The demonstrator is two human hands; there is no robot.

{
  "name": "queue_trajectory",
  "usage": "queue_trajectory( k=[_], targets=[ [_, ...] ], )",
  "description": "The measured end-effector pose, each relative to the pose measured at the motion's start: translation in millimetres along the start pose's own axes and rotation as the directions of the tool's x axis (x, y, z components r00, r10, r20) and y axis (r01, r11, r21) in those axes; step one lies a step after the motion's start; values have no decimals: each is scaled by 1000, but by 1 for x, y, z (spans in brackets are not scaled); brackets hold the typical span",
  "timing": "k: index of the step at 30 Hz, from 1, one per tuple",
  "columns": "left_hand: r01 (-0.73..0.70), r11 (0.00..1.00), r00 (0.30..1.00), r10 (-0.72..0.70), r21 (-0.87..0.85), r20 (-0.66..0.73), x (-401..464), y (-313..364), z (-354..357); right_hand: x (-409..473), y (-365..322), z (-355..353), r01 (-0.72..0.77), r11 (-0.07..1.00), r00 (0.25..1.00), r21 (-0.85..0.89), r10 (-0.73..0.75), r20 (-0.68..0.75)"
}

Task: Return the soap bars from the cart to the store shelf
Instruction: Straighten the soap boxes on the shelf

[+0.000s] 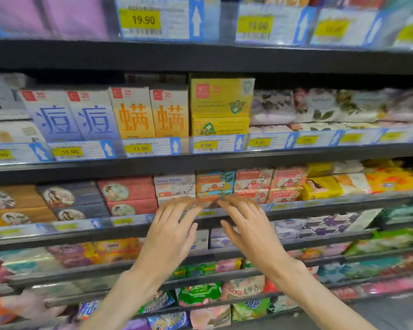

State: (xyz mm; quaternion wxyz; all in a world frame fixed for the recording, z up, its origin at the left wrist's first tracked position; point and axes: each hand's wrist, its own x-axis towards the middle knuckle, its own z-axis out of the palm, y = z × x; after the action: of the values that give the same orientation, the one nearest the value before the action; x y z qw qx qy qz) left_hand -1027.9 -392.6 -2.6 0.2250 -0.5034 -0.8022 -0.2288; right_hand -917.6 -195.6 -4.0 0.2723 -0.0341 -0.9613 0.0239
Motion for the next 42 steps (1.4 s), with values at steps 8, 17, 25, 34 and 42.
queue_trajectory(
  k=[8,17,25,34,42],
  targets=[
    [-67,997,991,69,-24,118,66,93,67,-44,114,-24,-168,978,984,-121,160,-74],
    [174,982,977,-182,75,108,81,133,89,-66,164,-30,-15,987,1000,-162,12,-25],
    [253,967,965,-255,30,57,80,147,91,-64,172,-38,14,995,1000,-94,-12,24],
    [211,974,977,-213,87,23,88,145,91,-43,167,-50,-13,996,1000,-83,13,1],
    [185,976,981,-190,115,37,86,146,92,-46,167,-46,15,997,1000,-74,-14,12]
  ],
)
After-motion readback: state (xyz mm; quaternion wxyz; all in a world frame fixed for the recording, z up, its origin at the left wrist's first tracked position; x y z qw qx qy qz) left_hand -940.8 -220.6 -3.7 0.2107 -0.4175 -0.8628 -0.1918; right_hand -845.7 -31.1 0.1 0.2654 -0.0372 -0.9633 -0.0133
